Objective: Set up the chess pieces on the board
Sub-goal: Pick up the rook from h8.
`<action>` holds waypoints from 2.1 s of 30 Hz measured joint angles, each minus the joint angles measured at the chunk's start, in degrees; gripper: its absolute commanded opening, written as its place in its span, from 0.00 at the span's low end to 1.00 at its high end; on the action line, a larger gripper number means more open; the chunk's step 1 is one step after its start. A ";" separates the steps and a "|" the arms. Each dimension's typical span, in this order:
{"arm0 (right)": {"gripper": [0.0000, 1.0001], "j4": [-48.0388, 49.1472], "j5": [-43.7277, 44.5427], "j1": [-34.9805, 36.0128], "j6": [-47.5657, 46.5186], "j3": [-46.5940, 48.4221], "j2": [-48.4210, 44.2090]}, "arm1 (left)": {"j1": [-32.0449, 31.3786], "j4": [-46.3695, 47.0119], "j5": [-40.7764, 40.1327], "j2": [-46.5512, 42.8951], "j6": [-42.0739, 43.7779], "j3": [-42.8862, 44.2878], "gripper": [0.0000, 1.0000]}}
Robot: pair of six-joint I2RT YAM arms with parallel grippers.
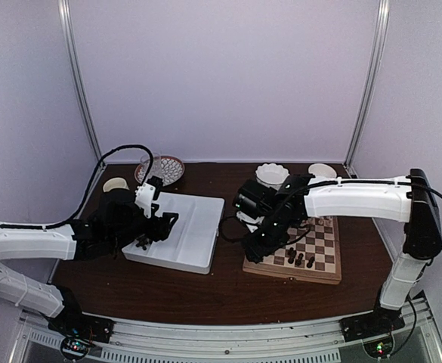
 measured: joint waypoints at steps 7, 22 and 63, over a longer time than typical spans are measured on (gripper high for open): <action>0.50 -1.66 1.81 0.35 -0.42 2.23 4.09 | 0.00 0.02 0.00 -0.04 -0.22 -0.02 0.70; 0.41 -3.28 6.64 0.28 -1.09 4.55 8.41 | 0.00 0.07 0.85 0.63 -0.26 -0.02 0.69; 0.08 -2.78 6.23 -0.98 -2.34 4.63 9.68 | 0.00 0.44 2.51 1.90 -0.24 -0.02 0.69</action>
